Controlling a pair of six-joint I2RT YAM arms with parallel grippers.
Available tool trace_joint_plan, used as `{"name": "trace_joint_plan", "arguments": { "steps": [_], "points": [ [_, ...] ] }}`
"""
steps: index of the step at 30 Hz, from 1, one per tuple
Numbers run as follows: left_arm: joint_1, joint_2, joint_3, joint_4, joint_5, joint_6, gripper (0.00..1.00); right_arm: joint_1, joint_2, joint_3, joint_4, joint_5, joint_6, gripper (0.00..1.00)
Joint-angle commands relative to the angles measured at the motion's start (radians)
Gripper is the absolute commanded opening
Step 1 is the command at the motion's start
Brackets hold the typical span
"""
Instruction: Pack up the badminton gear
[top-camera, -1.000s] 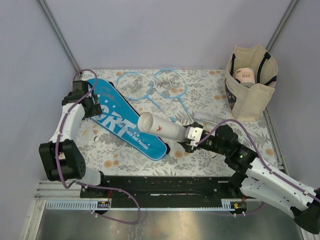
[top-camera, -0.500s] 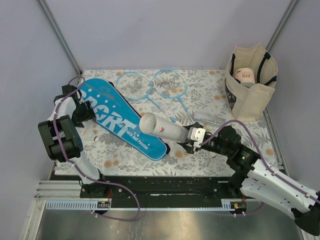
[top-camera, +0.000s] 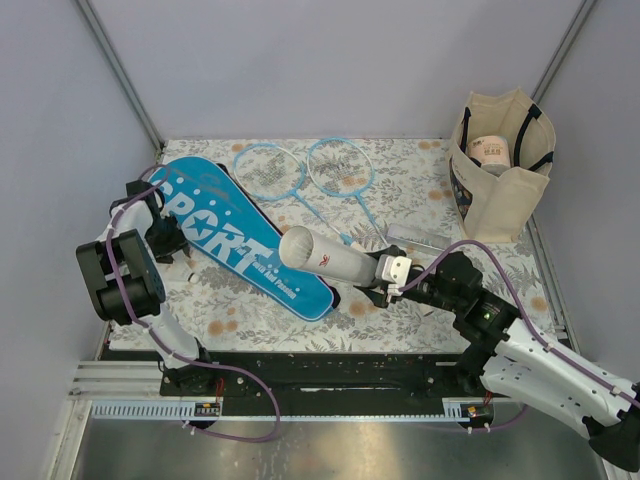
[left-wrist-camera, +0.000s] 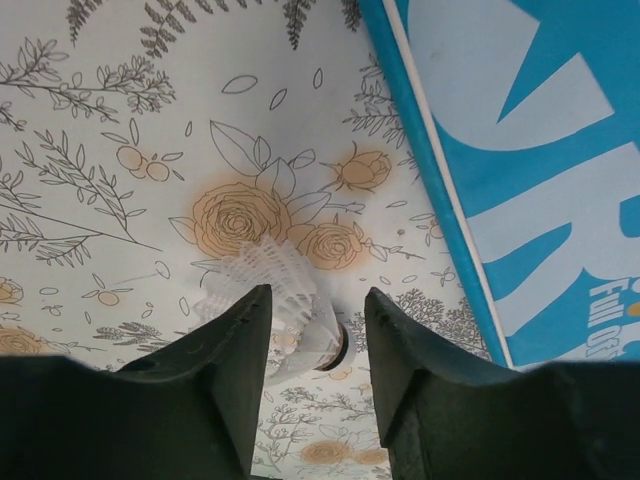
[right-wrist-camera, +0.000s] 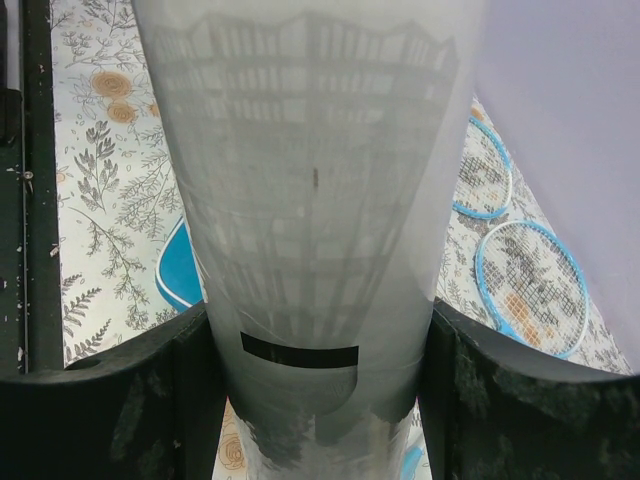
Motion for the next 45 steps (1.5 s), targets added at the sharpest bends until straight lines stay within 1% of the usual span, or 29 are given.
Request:
{"name": "trace_joint_plan", "arguments": {
  "steps": [1, 2, 5, 6, 7, 11, 16, 18, 20, 22, 25, 30, 32, 34, 35, 37, 42, 45],
  "points": [
    [0.012, -0.081, -0.044, 0.038, 0.022, -0.026, 0.37, 0.002, -0.031, 0.028, 0.064, -0.013, 0.017, 0.41],
    [0.014, -0.096, -0.053, 0.046, 0.025, -0.03, 0.29, 0.001, -0.032, 0.028, 0.064, -0.014, 0.017, 0.41],
    [0.015, -0.116, -0.065, 0.053, 0.058, -0.044, 0.14, 0.002, -0.031, 0.025, 0.062, -0.016, 0.023, 0.41],
    [0.014, -0.121, -0.071, 0.055, 0.068, -0.05, 0.06, 0.002, -0.029, 0.024, 0.064, -0.017, 0.025, 0.41],
    [0.012, -0.125, -0.076, 0.057, 0.071, -0.053, 0.01, 0.002, -0.029, 0.025, 0.064, -0.019, 0.03, 0.41],
    [0.014, -0.189, -0.096, 0.066, 0.08, -0.079, 0.0, 0.002, -0.026, 0.03, 0.058, -0.016, 0.037, 0.41],
    [0.014, -0.312, -0.061, 0.066, 0.124, -0.133, 0.0, 0.002, -0.003, 0.045, 0.027, -0.005, 0.05, 0.41],
    [0.014, -0.355, -0.036, 0.07, 0.173, -0.154, 0.0, 0.002, 0.008, 0.054, 0.016, 0.001, 0.048, 0.41],
    [0.012, -0.396, -0.024, 0.093, 0.245, -0.179, 0.0, 0.002, 0.014, 0.063, -0.039, 0.018, 0.048, 0.41],
    [0.012, -0.446, -0.024, 0.138, 0.329, -0.21, 0.0, 0.002, 0.02, 0.07, -0.073, 0.033, 0.037, 0.41],
    [0.001, -0.519, -0.011, 0.19, 0.405, -0.25, 0.0, 0.002, 0.035, 0.073, -0.122, 0.076, 0.031, 0.42],
    [-0.113, -0.679, -0.03, 0.3, 0.417, -0.259, 0.0, 0.002, 0.074, 0.085, -0.182, 0.125, 0.062, 0.42],
    [-0.169, -0.757, -0.076, 0.4, 0.427, -0.279, 0.0, 0.002, 0.087, 0.096, -0.201, 0.141, 0.076, 0.42],
    [-0.212, -0.823, -0.128, 0.536, 0.466, -0.309, 0.0, 0.002, 0.107, 0.109, -0.217, 0.156, 0.091, 0.42],
    [-0.233, -0.86, -0.143, 0.579, 0.48, -0.322, 0.0, 0.002, 0.118, 0.114, -0.223, 0.162, 0.094, 0.42],
    [-0.272, -0.886, -0.149, 0.65, 0.52, -0.331, 0.0, 0.002, 0.15, 0.135, -0.243, 0.17, 0.106, 0.42],
    [-0.333, -0.926, -0.13, 0.739, 0.641, -0.348, 0.0, 0.002, 0.206, 0.18, -0.272, 0.194, 0.146, 0.42],
    [-0.386, -0.955, -0.143, 0.791, 0.664, -0.372, 0.0, 0.002, 0.222, 0.195, -0.265, 0.184, 0.158, 0.42]
  ]
}}
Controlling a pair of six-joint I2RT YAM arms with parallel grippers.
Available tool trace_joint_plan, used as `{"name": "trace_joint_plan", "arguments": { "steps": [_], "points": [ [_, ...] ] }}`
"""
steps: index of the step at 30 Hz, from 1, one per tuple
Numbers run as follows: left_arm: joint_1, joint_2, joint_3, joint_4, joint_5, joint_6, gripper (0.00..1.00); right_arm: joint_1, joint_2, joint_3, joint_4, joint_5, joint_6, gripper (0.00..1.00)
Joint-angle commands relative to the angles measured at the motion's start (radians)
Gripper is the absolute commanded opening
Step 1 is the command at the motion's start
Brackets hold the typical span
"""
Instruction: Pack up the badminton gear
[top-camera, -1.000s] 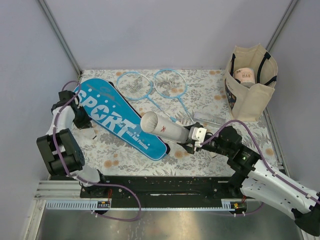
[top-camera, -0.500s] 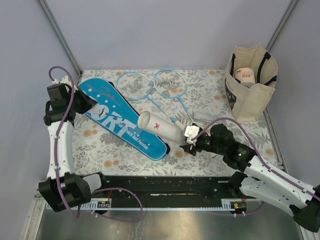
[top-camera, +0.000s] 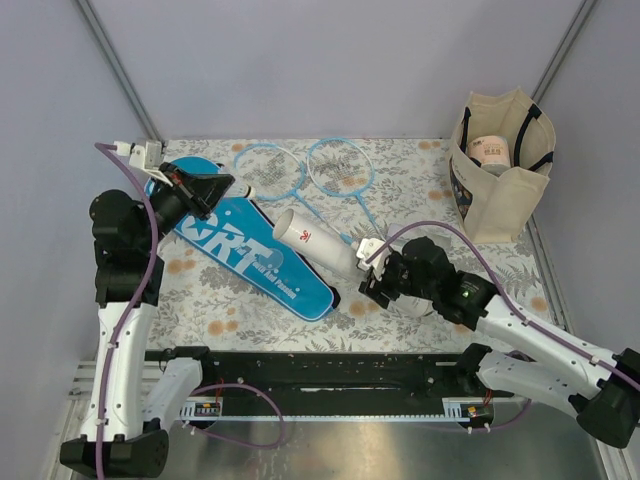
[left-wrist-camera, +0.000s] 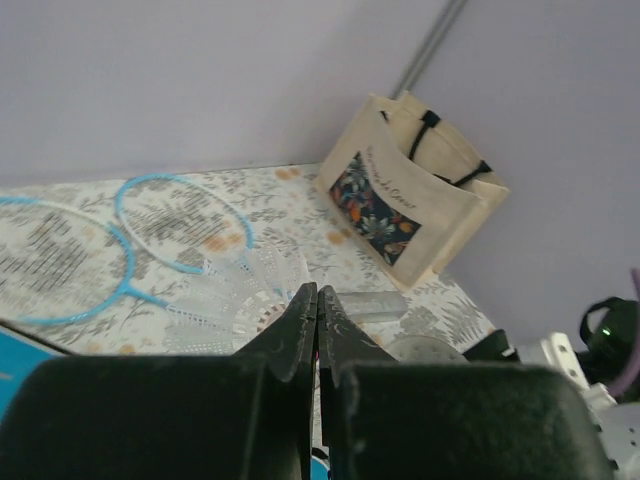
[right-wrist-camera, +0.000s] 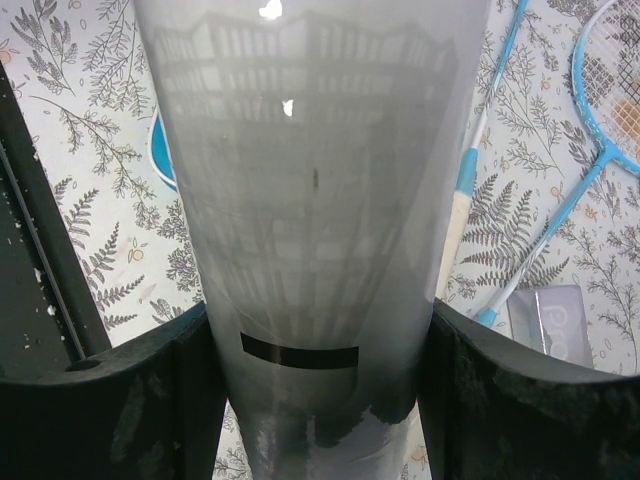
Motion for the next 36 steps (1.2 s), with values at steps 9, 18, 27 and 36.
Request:
{"name": "trace_joint_plan", "arguments": {
  "steps": [9, 18, 27, 36],
  "points": [
    [-0.122, -0.057, -0.132, 0.369, 0.178, -0.215, 0.0, 0.002, 0.04, 0.113, 0.079, -0.006, 0.065, 0.42],
    [-0.163, -0.055, -0.199, 0.46, 0.223, -0.321, 0.0, 0.004, 0.063, 0.133, 0.122, -0.028, 0.056, 0.41],
    [-0.198, -0.037, -0.172, 0.29, 0.246, -0.256, 0.0, 0.004, 0.068, 0.125, 0.187, -0.066, 0.02, 0.4],
    [-0.218, -0.008, -0.154, 0.175, 0.254, -0.207, 0.0, 0.004, 0.103, 0.128, 0.221, -0.09, -0.036, 0.4]
  ]
}}
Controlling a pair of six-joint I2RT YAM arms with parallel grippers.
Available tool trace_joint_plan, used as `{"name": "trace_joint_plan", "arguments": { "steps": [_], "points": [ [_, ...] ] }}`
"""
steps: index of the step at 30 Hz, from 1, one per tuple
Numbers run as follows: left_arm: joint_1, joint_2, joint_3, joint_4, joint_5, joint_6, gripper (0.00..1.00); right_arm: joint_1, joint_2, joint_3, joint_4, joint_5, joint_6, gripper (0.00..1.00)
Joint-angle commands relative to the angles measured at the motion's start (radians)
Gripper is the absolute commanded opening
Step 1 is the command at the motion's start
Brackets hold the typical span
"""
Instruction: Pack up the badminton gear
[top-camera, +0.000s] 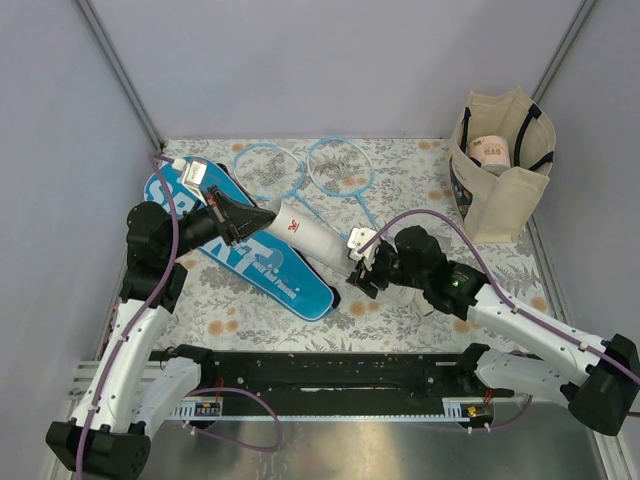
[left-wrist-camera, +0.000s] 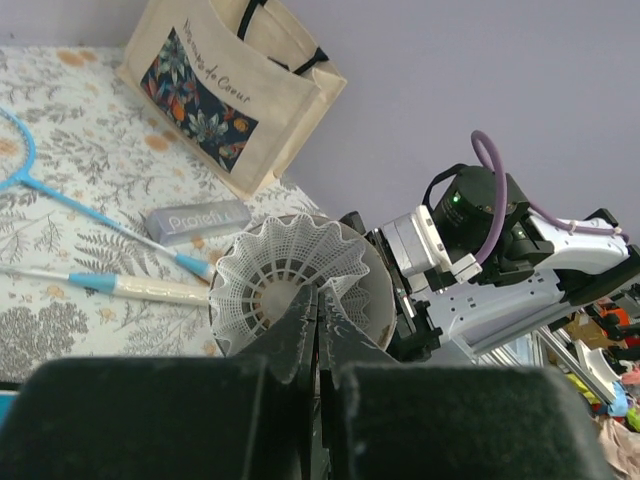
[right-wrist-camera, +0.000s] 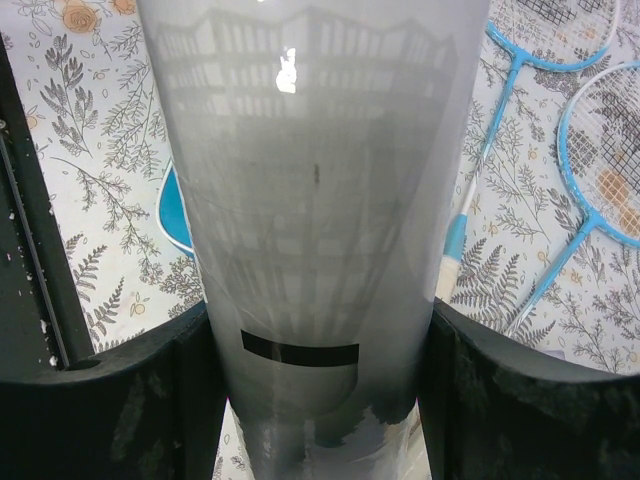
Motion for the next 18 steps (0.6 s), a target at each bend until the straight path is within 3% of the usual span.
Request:
{"name": "trace_joint_plan", "arguments": {
  "steps": [1, 12, 18],
  "points": [
    [-0.013, 0.017, 0.052, -0.079, 0.032, 0.053, 0.0, 0.004, 0.009, 0.05, 0.137, -0.034, -0.038, 0.4],
    [-0.044, 0.004, 0.082, -0.302, 0.039, 0.145, 0.01, 0.004, 0.08, 0.047, 0.214, -0.034, 0.0, 0.39],
    [-0.046, 0.004, 0.151, -0.437, -0.017, 0.23, 0.28, 0.004, 0.087, 0.036, 0.252, -0.032, -0.009, 0.39]
  ]
}}
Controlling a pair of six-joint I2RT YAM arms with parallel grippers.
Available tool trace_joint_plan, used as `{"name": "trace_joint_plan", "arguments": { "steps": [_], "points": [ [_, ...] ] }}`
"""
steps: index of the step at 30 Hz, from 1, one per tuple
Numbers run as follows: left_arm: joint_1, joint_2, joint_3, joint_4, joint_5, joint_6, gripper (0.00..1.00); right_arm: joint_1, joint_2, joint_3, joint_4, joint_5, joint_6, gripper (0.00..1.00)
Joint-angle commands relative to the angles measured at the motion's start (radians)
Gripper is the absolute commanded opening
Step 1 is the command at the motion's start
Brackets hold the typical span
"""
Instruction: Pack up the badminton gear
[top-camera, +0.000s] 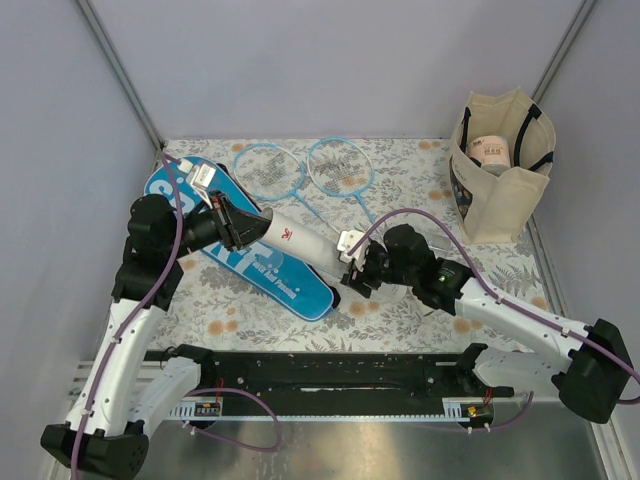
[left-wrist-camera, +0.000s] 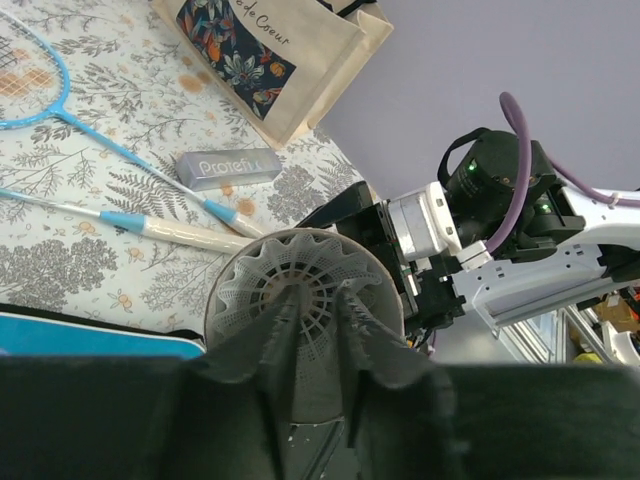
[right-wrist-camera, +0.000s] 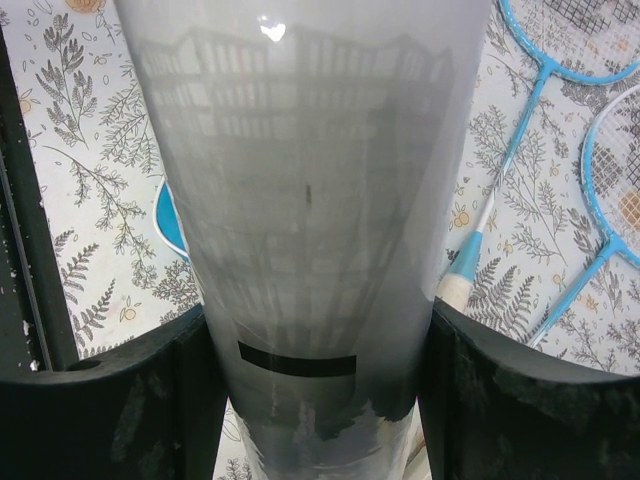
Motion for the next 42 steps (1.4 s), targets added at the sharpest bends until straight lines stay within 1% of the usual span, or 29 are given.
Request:
{"name": "trace_joint_plan", "arguments": {
  "steps": [1, 8, 12, 13, 15, 18, 22, 28, 30, 32, 35, 38, 42],
  "points": [
    [-0.022, -0.01, 0.086, -0.154, -0.01, 0.087, 0.33, 0.0, -0.008, 0.032, 0.19, 0.003, 0.033, 0.39],
    [-0.022, -0.008, 0.221, -0.255, -0.114, 0.137, 0.57, 0.002, -0.037, 0.002, 0.179, 0.036, 0.021, 0.39],
    [-0.02, -0.023, 0.254, -0.265, -0.19, 0.134, 0.68, 0.002, -0.05, -0.021, 0.178, 0.047, 0.022, 0.4],
    [-0.019, -0.03, 0.26, -0.262, -0.207, 0.134, 0.71, 0.002, -0.053, -0.027, 0.179, 0.049, 0.025, 0.4],
    [-0.02, -0.033, 0.275, -0.263, -0.237, 0.136, 0.76, 0.002, -0.057, -0.044, 0.179, 0.05, 0.033, 0.4],
    [-0.02, -0.025, 0.303, -0.284, -0.268, 0.156, 0.8, 0.0, -0.077, -0.073, 0.179, 0.061, 0.045, 0.4],
    [-0.02, -0.01, 0.332, -0.321, -0.305, 0.182, 0.81, 0.0, -0.122, -0.118, 0.184, 0.082, 0.065, 0.4],
    [-0.02, 0.041, 0.344, -0.416, -0.481, 0.255, 0.77, 0.0, -0.209, -0.15, 0.17, 0.134, 0.091, 0.4],
    [-0.02, 0.073, 0.32, -0.442, -0.538, 0.28, 0.75, 0.002, -0.247, -0.155, 0.119, 0.157, 0.091, 0.4],
    [-0.02, 0.121, 0.294, -0.465, -0.582, 0.294, 0.71, 0.0, -0.292, -0.159, 0.104, 0.182, 0.091, 0.4],
    [-0.02, 0.217, 0.248, -0.481, -0.676, 0.274, 0.67, 0.0, -0.367, -0.167, 0.083, 0.213, 0.088, 0.4],
    [-0.02, 0.318, 0.2, -0.458, -0.766, 0.219, 0.61, 0.0, -0.43, -0.17, 0.063, 0.219, 0.084, 0.4],
    [-0.02, 0.473, 0.162, -0.407, -0.814, 0.156, 0.53, 0.0, -0.493, -0.17, 0.037, 0.22, 0.082, 0.4]
  ]
}}
